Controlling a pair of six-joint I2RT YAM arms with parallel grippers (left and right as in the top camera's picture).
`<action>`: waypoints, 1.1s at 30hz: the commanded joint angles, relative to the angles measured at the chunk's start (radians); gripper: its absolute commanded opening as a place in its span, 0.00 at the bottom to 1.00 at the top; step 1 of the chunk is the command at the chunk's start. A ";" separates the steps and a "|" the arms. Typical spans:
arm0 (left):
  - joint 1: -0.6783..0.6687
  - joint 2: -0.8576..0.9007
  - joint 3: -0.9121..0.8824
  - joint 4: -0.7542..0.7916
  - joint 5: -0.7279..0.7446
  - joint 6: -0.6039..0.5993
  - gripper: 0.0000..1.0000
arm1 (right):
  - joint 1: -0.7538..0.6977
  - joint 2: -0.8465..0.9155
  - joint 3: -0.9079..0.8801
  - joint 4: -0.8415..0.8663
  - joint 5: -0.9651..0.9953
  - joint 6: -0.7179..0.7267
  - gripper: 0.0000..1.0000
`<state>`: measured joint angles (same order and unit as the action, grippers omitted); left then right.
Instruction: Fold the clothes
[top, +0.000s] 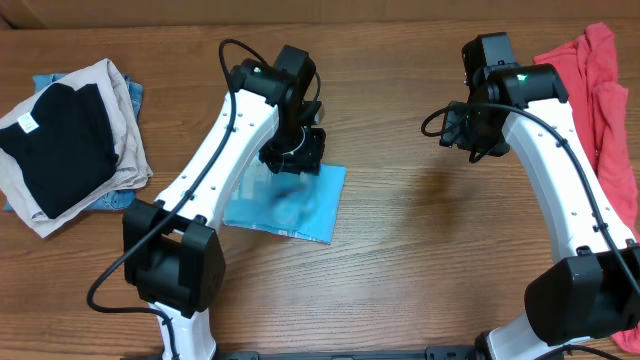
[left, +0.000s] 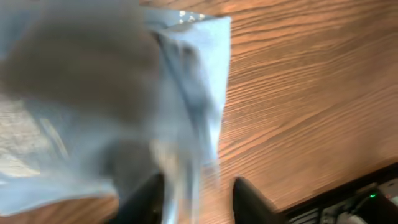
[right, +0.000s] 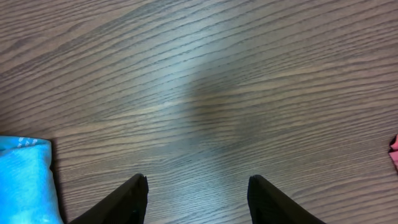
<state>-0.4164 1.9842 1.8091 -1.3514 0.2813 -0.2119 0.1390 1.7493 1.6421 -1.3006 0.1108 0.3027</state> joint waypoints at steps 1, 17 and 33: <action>-0.025 -0.006 0.019 0.024 0.055 -0.012 0.61 | 0.001 -0.008 0.013 0.004 0.000 0.005 0.55; 0.034 -0.006 0.018 0.050 -0.329 -0.127 0.57 | 0.001 -0.008 0.013 0.003 0.000 0.005 0.55; 0.082 0.126 -0.007 0.238 -0.341 -0.202 0.27 | 0.001 -0.007 0.013 -0.014 0.000 0.005 0.55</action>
<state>-0.3325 2.0621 1.8084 -1.1175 -0.0402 -0.3759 0.1390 1.7493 1.6421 -1.3117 0.1108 0.3027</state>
